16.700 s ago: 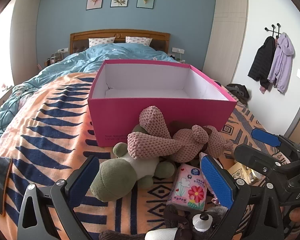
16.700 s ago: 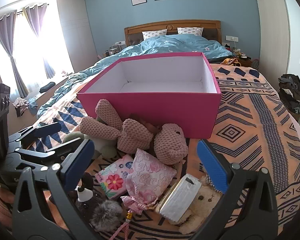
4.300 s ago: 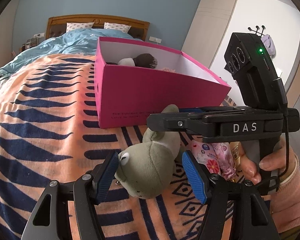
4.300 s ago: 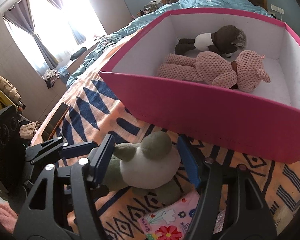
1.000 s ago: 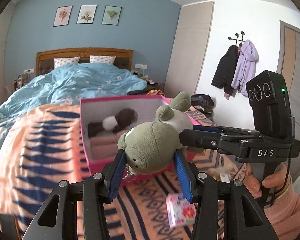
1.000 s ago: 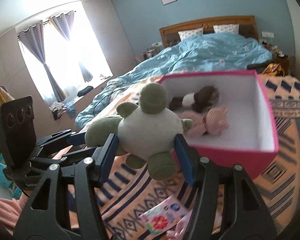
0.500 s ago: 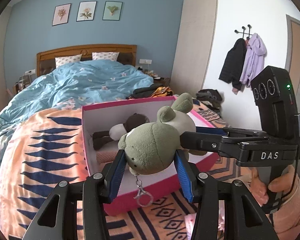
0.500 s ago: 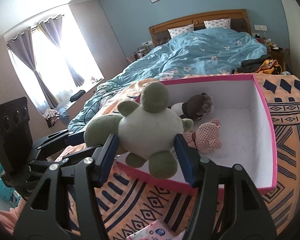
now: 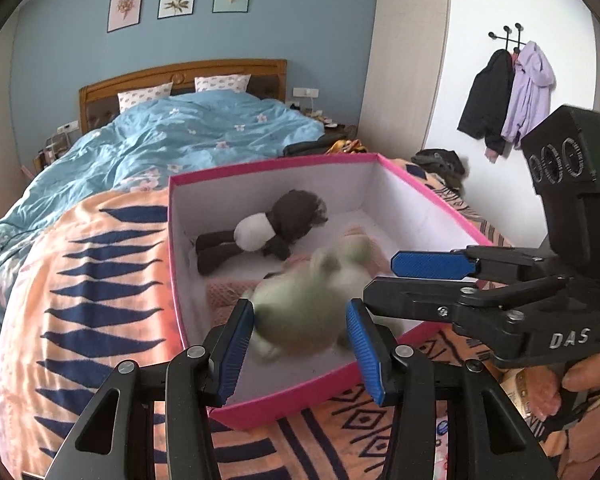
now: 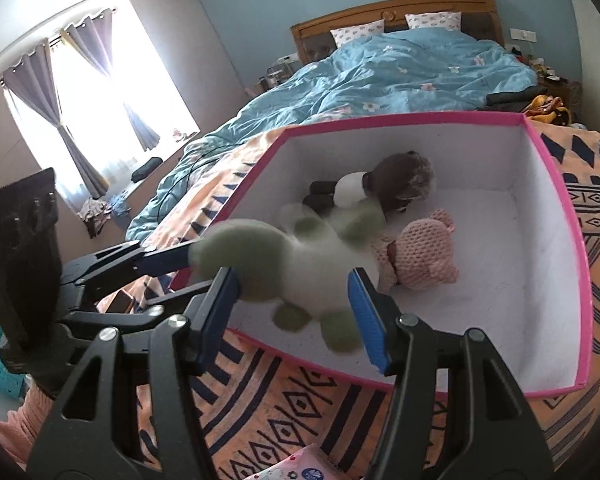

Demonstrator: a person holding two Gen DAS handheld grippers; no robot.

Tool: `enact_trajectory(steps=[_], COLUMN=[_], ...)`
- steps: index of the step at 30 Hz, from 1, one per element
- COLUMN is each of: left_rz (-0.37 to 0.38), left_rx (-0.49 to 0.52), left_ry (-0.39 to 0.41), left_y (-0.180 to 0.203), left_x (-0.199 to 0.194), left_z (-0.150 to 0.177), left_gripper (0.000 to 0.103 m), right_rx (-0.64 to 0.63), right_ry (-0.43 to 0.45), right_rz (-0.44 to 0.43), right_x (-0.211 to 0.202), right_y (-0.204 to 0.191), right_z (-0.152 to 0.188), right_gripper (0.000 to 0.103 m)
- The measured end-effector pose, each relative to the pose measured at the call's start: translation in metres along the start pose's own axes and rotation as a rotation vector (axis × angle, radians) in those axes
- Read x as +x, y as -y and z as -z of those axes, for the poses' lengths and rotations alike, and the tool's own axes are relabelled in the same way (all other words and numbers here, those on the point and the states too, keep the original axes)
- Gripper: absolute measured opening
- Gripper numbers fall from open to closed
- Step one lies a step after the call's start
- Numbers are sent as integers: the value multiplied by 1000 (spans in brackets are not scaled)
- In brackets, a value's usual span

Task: Organize objects
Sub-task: 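Lower the green plush into the pink box and open the right gripper, then move the right gripper back to the remaining items beside the box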

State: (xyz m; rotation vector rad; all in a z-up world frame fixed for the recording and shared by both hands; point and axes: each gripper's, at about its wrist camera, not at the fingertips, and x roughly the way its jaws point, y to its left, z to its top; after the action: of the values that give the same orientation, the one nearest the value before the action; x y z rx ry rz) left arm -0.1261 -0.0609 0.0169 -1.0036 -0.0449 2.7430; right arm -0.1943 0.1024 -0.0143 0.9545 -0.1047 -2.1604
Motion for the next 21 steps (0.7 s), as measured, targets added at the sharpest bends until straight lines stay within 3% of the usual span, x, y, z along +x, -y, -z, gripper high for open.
enact_trajectory(steps=[7,21], left_rz=[-8,57], left_rx=[-11,23], left_ry=[25,133], left_y=[-2,23], left_x=[-9,-48], left_z=[3,20], left_gripper=[49,65], right_rx=[2,65], right_ry=[2,64], right_rz=[-12,-43], right_x=[-4,-42], right_y=[-1,15], right_z=[3,16], right_gripper=[61,61])
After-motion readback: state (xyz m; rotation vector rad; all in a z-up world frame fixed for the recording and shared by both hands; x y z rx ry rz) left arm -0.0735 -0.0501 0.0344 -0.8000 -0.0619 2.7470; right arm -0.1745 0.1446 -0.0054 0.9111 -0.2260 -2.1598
